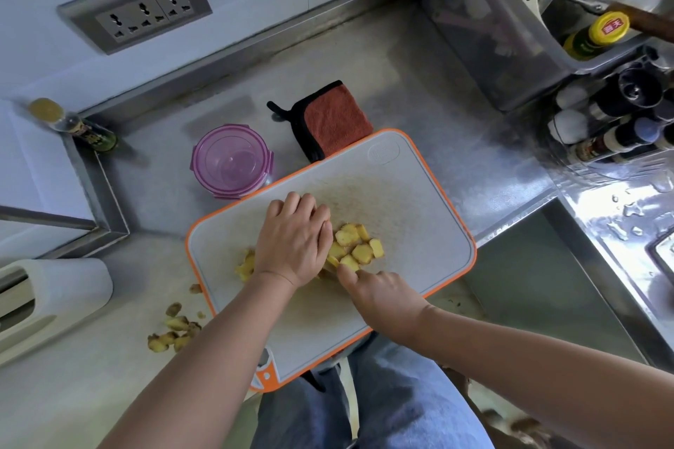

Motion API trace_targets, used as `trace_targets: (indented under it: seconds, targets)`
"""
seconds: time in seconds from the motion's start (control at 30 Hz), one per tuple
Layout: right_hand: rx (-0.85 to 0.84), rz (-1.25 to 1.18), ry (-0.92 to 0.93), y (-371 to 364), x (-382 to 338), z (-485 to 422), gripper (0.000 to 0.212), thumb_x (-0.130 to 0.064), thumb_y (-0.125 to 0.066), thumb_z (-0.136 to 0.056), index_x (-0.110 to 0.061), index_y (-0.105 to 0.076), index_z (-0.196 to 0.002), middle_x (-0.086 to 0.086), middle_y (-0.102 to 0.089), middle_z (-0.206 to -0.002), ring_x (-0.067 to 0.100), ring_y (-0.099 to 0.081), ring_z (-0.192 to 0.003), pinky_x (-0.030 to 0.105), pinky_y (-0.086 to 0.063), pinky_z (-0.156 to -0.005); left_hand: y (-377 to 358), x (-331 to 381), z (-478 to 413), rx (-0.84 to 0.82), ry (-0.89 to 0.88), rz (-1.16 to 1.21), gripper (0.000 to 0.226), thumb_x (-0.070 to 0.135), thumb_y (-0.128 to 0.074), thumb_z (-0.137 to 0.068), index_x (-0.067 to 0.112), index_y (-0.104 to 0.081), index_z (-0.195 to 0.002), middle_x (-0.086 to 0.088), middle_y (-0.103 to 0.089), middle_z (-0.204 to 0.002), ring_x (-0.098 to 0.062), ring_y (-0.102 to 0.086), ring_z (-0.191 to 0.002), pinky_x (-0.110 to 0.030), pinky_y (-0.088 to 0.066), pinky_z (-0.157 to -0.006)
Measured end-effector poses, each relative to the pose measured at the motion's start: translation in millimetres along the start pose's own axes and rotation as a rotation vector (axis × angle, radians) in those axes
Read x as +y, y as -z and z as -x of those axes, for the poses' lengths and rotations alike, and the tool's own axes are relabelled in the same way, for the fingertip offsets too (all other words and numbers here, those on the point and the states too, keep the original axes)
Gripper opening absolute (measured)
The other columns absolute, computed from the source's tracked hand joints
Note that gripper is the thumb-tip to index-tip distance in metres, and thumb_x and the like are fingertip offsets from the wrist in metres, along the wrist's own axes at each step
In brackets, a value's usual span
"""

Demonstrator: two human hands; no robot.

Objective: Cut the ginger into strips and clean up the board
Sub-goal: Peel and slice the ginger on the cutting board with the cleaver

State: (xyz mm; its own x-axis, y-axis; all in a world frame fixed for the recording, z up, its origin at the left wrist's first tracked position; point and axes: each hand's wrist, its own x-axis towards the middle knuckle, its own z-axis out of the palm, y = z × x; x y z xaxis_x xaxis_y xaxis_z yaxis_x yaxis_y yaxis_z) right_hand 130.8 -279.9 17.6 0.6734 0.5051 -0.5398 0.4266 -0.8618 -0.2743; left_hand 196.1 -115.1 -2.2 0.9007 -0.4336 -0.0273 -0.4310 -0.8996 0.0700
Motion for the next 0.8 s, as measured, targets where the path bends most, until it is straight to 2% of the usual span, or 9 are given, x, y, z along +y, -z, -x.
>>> trace_targets:
  seconds: [0.2,0.3,0.37,0.47,0.53,0.6,0.63,0.73,0.8]
  targets:
    - [0.026,0.011,-0.018,-4,1,-1,0.038,0.005,-0.037,-0.09,-0.012,-0.026,-0.122,0.001,-0.027,-0.064,0.018,-0.026,-0.048,0.036,-0.032,-0.057,-3,0,-2,0.025,-0.007,-0.007,0.035,0.033,-0.027,-0.093,0.015,-0.056,-0.088,-0.005,-0.051,-0.086,-0.026,-0.044,-0.083,-0.04,-0.033,-0.07]
    - [0.033,0.009,-0.005,-2,2,0,0.039,0.004,-0.037,-0.09,-0.014,-0.021,-0.12,0.001,-0.026,-0.063,0.018,-0.025,-0.048,0.037,-0.032,-0.057,0,0,-3,0.051,0.021,0.033,0.037,0.036,-0.026,-0.094,0.015,-0.058,-0.092,-0.005,-0.052,-0.091,-0.025,-0.045,-0.087,-0.039,-0.033,-0.074]
    - [0.035,0.002,0.011,-4,0,0,0.043,0.006,-0.038,-0.088,-0.016,-0.014,-0.117,0.001,-0.026,-0.062,0.019,-0.024,-0.048,0.037,-0.033,-0.057,3,2,4,0.14,0.111,0.13,0.038,0.038,-0.029,-0.094,0.015,-0.059,-0.102,-0.006,-0.053,-0.1,-0.025,-0.046,-0.093,-0.039,-0.034,-0.08]
    - [0.05,0.004,-0.003,-5,0,-1,0.044,0.006,-0.038,-0.088,-0.012,-0.024,-0.125,0.001,-0.027,-0.063,0.022,-0.028,-0.05,0.037,-0.032,-0.058,8,11,29,0.363,0.381,0.35,0.034,0.032,-0.039,-0.093,0.008,-0.055,-0.111,-0.012,-0.051,-0.109,-0.029,-0.046,-0.1,-0.04,-0.035,-0.085]
    - [0.052,0.016,-0.01,-6,0,-2,0.042,0.003,-0.038,-0.09,-0.011,-0.027,-0.128,0.001,-0.029,-0.064,0.027,-0.037,-0.058,0.037,-0.033,-0.06,6,27,51,0.401,0.514,0.465,0.022,0.021,-0.049,-0.092,0.006,-0.052,-0.107,-0.013,-0.052,-0.102,-0.03,-0.052,-0.09,-0.039,-0.041,-0.075]
    - [0.067,0.012,-0.011,-7,-1,-3,0.041,0.0,-0.038,-0.092,-0.01,-0.027,-0.13,0.005,-0.04,-0.071,0.031,-0.047,-0.067,0.038,-0.036,-0.061,3,47,69,0.315,0.629,0.54,0.014,0.013,-0.058,-0.089,0.009,-0.051,-0.1,-0.008,-0.058,-0.087,-0.029,-0.058,-0.072,-0.035,-0.041,-0.056]
    - [0.071,0.01,-0.014,-8,-1,-2,0.041,-0.001,-0.039,-0.092,-0.011,-0.026,-0.13,0.008,-0.047,-0.076,0.033,-0.052,-0.071,0.038,-0.038,-0.061,2,56,76,0.247,0.719,0.586,0.013,0.015,-0.061,-0.088,0.011,-0.051,-0.096,-0.004,-0.06,-0.08,-0.028,-0.059,-0.067,-0.032,-0.037,-0.053]
    - [0.083,0.012,-0.033,-10,-1,-1,0.042,-0.002,-0.039,-0.093,-0.012,-0.025,-0.132,0.009,-0.051,-0.082,0.032,-0.053,-0.073,0.037,-0.037,-0.062,-6,71,81,0.051,1.026,0.829,0.014,0.026,-0.061,-0.092,0.013,-0.054,-0.089,0.005,-0.057,-0.074,-0.025,-0.061,-0.075,-0.027,-0.029,-0.06]
    - [0.091,0.005,-0.041,-10,-1,-1,0.039,-0.004,-0.039,-0.094,-0.012,-0.027,-0.13,0.006,-0.044,-0.077,0.03,-0.05,-0.07,0.036,-0.034,-0.061,-11,72,80,-0.002,1.054,0.908,0.021,0.033,-0.062,-0.092,0.012,-0.057,-0.09,0.008,-0.057,-0.074,-0.019,-0.058,-0.075,-0.025,-0.03,-0.06]
